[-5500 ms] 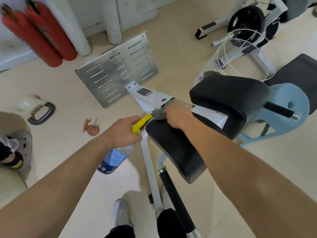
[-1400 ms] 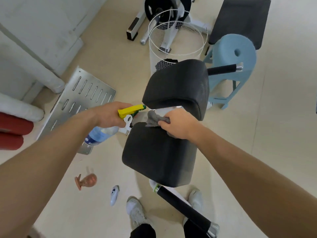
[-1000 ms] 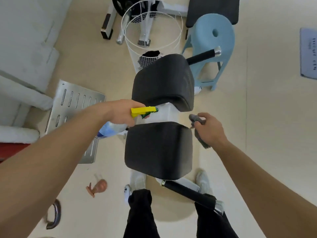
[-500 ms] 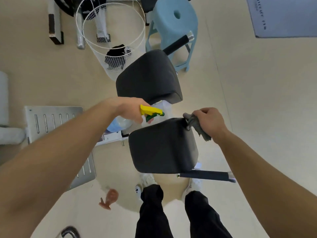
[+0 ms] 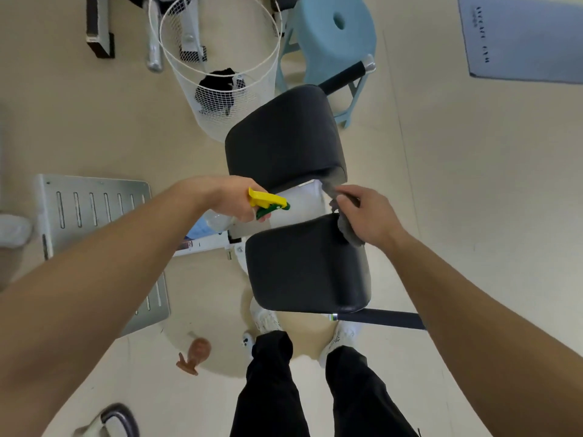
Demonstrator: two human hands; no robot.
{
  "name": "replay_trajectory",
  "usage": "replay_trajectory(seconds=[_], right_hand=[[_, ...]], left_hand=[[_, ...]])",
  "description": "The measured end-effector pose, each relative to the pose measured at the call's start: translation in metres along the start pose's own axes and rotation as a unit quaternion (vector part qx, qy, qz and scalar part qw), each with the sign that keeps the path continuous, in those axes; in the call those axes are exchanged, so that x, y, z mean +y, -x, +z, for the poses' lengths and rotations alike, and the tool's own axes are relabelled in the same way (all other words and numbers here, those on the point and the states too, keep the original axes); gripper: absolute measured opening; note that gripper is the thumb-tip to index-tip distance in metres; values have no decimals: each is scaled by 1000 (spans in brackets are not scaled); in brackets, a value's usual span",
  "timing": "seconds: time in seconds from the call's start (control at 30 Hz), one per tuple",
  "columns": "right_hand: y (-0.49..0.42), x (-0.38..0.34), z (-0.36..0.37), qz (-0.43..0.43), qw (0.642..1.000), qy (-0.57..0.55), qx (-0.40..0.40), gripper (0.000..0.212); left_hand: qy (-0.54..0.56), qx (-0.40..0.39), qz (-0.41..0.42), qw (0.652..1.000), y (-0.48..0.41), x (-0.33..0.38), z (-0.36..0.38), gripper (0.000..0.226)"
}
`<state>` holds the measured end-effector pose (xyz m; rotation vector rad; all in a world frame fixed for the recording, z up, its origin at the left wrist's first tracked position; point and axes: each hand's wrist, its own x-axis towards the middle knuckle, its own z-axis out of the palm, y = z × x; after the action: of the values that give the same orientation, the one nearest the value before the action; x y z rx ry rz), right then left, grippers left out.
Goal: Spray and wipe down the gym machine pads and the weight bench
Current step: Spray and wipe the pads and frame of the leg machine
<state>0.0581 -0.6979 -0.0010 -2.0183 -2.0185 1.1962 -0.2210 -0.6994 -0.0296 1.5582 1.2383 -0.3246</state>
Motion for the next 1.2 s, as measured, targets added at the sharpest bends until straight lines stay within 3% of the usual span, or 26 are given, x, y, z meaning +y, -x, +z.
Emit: replay_trajectory(seconds=[0.17,0.27,0.4,0.57,0.73,0.93,1.07,1.2], right_hand=[[-1,-5,23,-39,997,35,48,29],[-2,-10,26,-115,983,145,-10,31],[7,-6,55,-258,892,360,-88,39],[-13,-28,95,-302,828,454,-132,30],[-29,-60,172,-248,822,474,-197,17],[-48,-62,236,-237,808,485,-238,20],[-44,-50,187,-263,799,491,-228,12],[-37,-32,99,-250,852,416,-197,36]], left_hand=[[6,8,-34,999,12,-39,19,14],[23,41,-42,998,15,-58,29,12],[81,59,-29,995,26,-75,36,24],[135,92,-35,986,39,-93,48,24],[155,130,-26,979,49,-95,57,28],[162,168,-22,972,61,-94,72,28],[159,167,-26,973,58,-77,74,26],[147,156,-22,977,53,-47,68,24]])
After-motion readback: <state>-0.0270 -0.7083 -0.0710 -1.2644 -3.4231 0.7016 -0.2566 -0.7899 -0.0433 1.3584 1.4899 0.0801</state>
